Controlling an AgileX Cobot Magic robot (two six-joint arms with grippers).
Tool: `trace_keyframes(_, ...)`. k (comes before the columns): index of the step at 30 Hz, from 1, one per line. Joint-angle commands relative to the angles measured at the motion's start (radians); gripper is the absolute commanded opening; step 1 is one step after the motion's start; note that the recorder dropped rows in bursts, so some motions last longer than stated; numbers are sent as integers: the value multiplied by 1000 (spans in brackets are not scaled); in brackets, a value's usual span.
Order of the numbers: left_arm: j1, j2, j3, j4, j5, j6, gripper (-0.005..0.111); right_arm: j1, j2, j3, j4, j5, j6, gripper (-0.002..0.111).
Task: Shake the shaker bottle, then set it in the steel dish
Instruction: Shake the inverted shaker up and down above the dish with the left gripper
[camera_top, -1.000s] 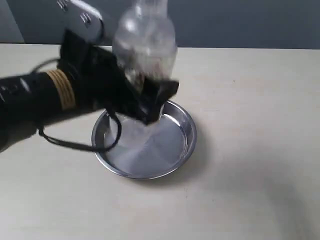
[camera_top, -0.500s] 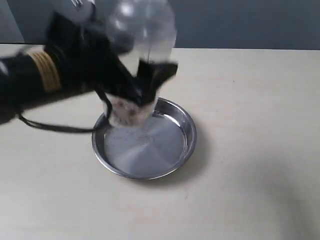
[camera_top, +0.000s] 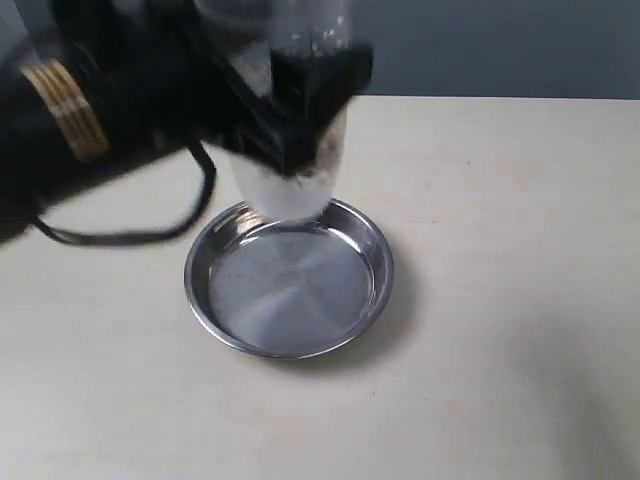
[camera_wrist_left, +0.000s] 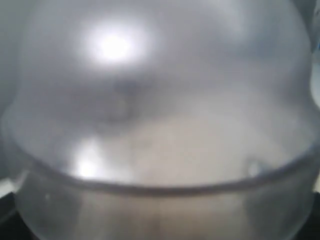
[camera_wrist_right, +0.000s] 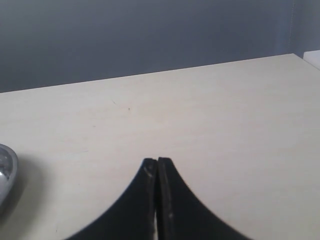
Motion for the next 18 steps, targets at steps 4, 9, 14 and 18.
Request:
trace_keyframes(4, 1, -107, -64, 6, -2, 26, 0, -3, -5, 1, -2, -11, -2, -1)
trace_keyframes(9, 2, 83, 81, -70, 115, 10, 0, -3, -5, 1, -2, -9, -2, -1)
trace_keyframes(14, -5, -77, -5, -1, -13, 32, 0, -3, -5, 1, -2, -9, -2, -1)
trace_keyframes(18, -10, -31, 49, -27, 86, 34, 0, -3, -5, 1, -2, -9, -2, -1)
